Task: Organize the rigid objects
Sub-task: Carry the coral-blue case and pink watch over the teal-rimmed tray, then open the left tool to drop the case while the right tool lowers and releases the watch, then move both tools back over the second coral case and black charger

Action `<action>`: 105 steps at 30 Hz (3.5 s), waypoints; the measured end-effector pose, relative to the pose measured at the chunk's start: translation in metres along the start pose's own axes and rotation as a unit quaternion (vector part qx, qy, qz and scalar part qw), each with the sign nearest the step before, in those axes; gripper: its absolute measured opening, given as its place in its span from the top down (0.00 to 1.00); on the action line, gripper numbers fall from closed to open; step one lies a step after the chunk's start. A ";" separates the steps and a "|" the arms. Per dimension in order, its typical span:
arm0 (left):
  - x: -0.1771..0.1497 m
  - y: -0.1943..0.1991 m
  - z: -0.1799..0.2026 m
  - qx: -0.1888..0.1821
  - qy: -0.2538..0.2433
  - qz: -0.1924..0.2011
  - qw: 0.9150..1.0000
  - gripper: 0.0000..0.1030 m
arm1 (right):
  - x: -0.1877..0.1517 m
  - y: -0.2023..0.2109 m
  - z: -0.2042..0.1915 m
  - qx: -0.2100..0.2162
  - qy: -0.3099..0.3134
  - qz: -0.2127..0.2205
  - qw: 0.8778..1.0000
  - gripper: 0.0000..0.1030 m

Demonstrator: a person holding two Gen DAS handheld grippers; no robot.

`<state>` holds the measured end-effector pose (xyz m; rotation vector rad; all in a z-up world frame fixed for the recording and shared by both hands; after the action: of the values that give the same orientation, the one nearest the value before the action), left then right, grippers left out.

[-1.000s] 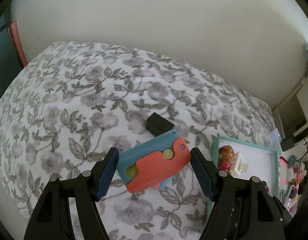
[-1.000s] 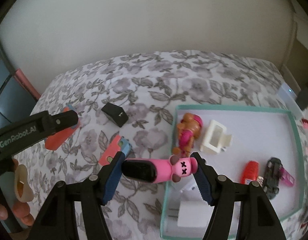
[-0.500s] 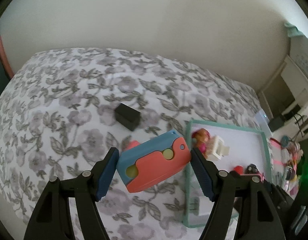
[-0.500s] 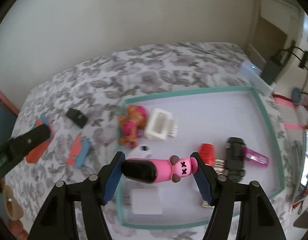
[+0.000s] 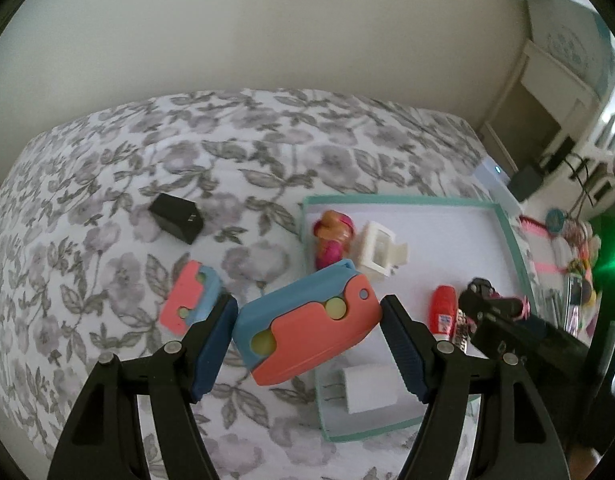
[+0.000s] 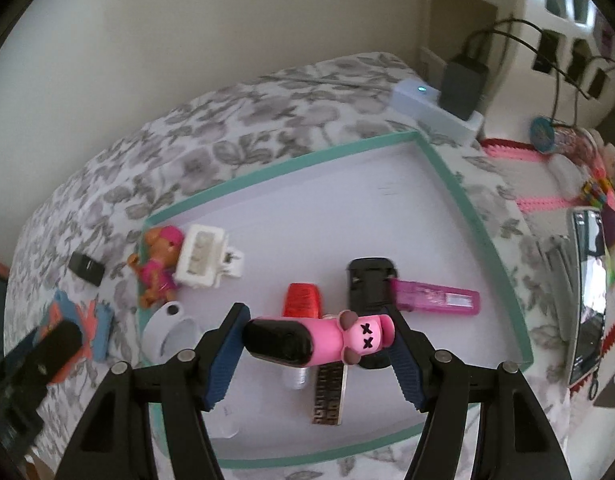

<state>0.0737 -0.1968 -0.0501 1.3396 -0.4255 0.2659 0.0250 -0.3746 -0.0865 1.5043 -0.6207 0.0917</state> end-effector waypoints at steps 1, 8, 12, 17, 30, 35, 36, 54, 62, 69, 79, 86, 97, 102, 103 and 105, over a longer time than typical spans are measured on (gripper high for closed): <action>-0.002 -0.001 0.004 -0.001 -0.005 -0.002 1.000 0.28 | 0.000 0.000 0.003 -0.003 -0.003 0.001 1.000 0.32; -0.013 -0.006 0.029 0.001 -0.041 -0.007 0.999 0.28 | 0.003 -0.001 0.020 -0.020 -0.015 0.004 1.000 0.32; -0.020 -0.013 0.041 0.006 -0.059 -0.012 0.998 0.28 | 0.002 -0.001 0.028 -0.028 -0.024 0.004 0.999 0.32; -0.028 -0.021 0.056 0.015 -0.087 -0.014 0.996 0.28 | 0.002 -0.002 0.033 -0.033 -0.030 0.005 0.999 0.32; -0.040 -0.034 0.067 0.032 -0.119 -0.022 0.992 0.27 | 0.001 -0.006 0.030 -0.026 -0.026 0.000 0.999 0.32; -0.040 -0.035 0.067 0.036 -0.121 -0.021 0.992 0.27 | 0.001 -0.007 0.028 -0.023 -0.023 -0.002 0.999 0.31; -0.040 -0.035 0.067 0.037 -0.121 -0.019 0.992 0.27 | 0.001 -0.007 0.028 -0.022 -0.022 -0.002 1.000 0.31; -0.032 -0.028 0.057 0.045 -0.100 -0.006 0.994 0.27 | 0.002 -0.011 0.024 -0.019 -0.011 -0.006 1.000 0.30; -0.026 -0.024 0.050 0.048 -0.083 0.003 0.995 0.27 | 0.003 -0.009 0.023 -0.017 -0.016 0.001 1.000 0.19; -0.019 -0.021 0.038 0.059 -0.061 0.009 0.996 0.27 | 0.005 -0.006 0.024 -0.012 -0.024 0.012 1.000 0.19; -0.007 -0.018 0.011 0.079 -0.014 0.016 0.997 0.27 | 0.007 -0.005 0.022 -0.013 -0.023 0.017 1.000 0.19; 0.001 -0.016 -0.014 0.093 0.033 0.024 0.995 0.09 | 0.009 -0.004 0.012 -0.010 -0.007 0.026 1.000 0.11; 0.009 -0.016 -0.048 0.106 0.090 0.020 0.990 0.08 | 0.012 -0.001 -0.010 -0.005 0.030 0.037 0.999 0.00; 0.011 -0.015 -0.057 0.103 0.107 0.016 0.989 0.08 | 0.012 -0.002 -0.015 -0.003 0.038 0.036 0.999 0.00; 0.012 -0.015 -0.060 0.103 0.111 0.015 0.988 0.08 | 0.012 -0.002 -0.015 -0.002 0.038 0.036 0.999 0.00; 0.013 -0.015 -0.065 0.102 0.120 0.012 0.988 0.08 | 0.012 -0.001 -0.018 0.001 0.040 0.037 0.998 0.00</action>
<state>0.1010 -0.1373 -0.0691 1.4817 -0.2155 0.4948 0.0415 -0.3616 -0.0815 1.4716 -0.6118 0.2096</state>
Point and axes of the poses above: each gripper's, at about its wrist camera, not at the fingertips, and y roughly against the way its jaws point, z to its right, x to its top, the point moved 8 cm from there along -y, roughly the way its jaws point, and after that the axes turned 12 degrees about y, right-handed, at the moved point
